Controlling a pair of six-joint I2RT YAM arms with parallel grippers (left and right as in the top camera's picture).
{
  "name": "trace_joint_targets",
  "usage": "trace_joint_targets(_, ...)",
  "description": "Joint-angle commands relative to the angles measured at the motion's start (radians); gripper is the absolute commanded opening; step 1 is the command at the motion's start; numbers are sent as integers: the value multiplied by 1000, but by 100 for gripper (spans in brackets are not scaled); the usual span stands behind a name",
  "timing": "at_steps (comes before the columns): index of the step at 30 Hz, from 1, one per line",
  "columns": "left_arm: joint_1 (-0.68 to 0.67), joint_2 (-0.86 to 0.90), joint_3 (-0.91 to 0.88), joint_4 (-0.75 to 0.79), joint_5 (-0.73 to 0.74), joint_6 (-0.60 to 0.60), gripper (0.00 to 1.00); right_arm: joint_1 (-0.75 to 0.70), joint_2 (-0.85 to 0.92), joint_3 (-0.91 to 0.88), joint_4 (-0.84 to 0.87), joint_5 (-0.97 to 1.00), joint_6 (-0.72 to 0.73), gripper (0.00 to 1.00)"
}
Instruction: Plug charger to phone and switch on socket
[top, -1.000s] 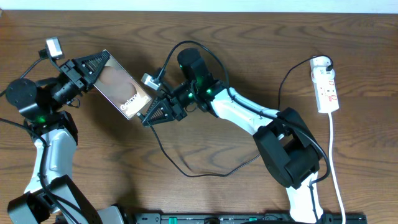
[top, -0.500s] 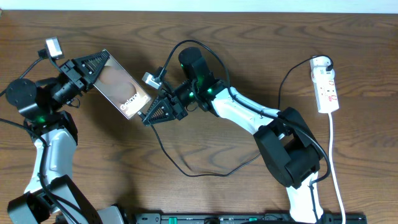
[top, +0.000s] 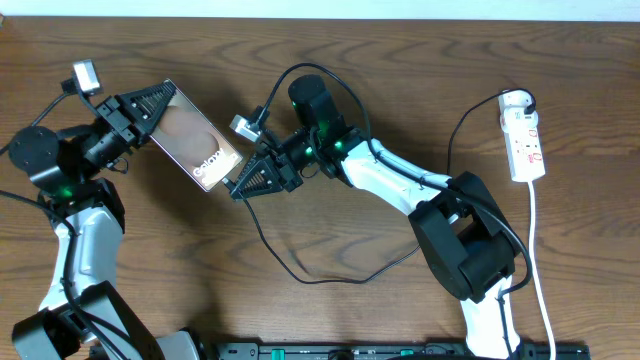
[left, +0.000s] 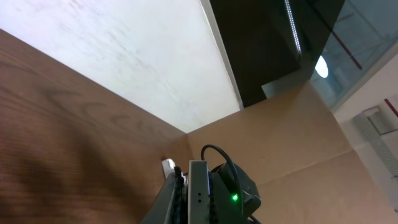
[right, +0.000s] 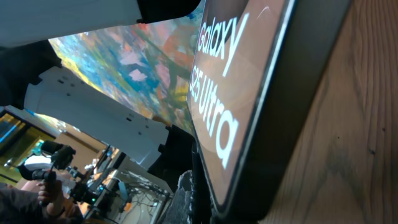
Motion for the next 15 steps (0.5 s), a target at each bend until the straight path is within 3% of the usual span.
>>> trace_joint_targets(1, -3, -4, 14, 8, 69, 2, 7, -15, -7, 5, 4, -12, 1, 3)
trace_joint_targets(15, -3, -4, 14, 8, 79, 2, 7, -17, -7, 5, 4, -12, 1, 3)
